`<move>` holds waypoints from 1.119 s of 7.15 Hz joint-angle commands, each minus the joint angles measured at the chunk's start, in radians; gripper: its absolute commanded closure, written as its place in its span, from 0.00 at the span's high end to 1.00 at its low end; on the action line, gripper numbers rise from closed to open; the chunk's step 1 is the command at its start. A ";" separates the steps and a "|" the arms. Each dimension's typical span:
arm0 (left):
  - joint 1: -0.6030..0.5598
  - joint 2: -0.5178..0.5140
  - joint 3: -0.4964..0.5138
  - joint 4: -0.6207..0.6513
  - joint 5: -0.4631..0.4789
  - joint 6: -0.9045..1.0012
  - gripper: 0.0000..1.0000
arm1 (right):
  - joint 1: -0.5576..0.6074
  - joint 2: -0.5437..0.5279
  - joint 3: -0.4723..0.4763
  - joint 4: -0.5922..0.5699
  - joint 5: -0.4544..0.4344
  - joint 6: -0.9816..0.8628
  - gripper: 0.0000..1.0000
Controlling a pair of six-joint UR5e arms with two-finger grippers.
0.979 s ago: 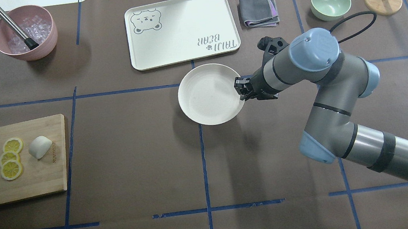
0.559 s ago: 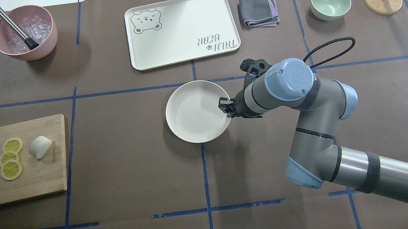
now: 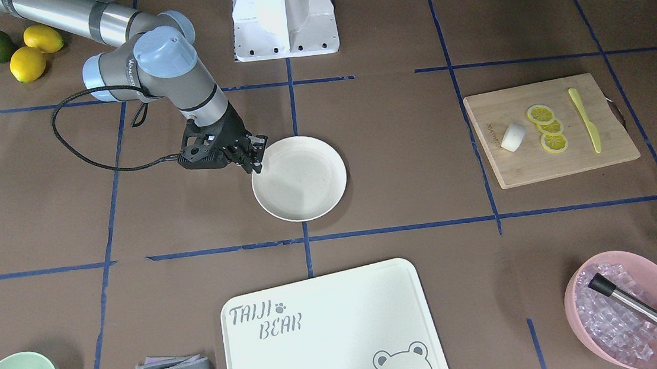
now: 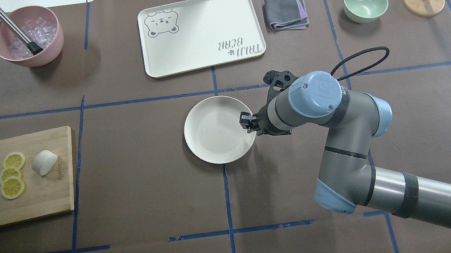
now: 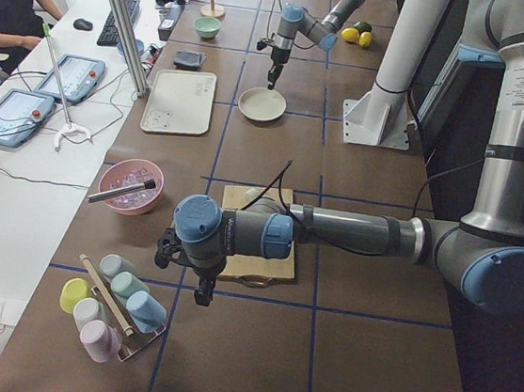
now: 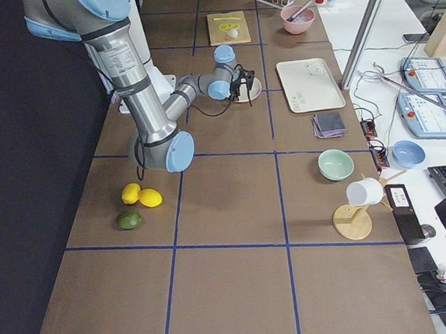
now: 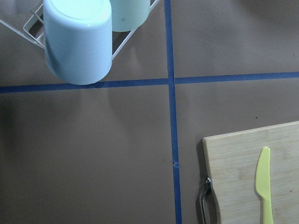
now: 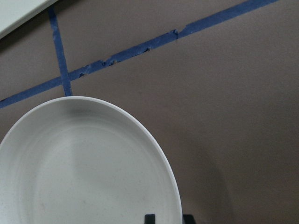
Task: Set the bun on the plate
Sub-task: 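Slide the white plate with the right gripper toward the table center, then release the plate and lift the right gripper away while the left gripper reaches the bun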
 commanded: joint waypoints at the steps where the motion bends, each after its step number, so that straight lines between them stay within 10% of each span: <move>1: 0.000 -0.002 -0.015 -0.001 0.002 0.001 1.00 | 0.004 0.000 0.043 -0.048 0.004 -0.003 1.00; 8: 0.410 0.044 -0.413 -0.115 0.114 -0.754 1.00 | 0.261 -0.029 0.232 -0.561 0.122 -0.499 1.00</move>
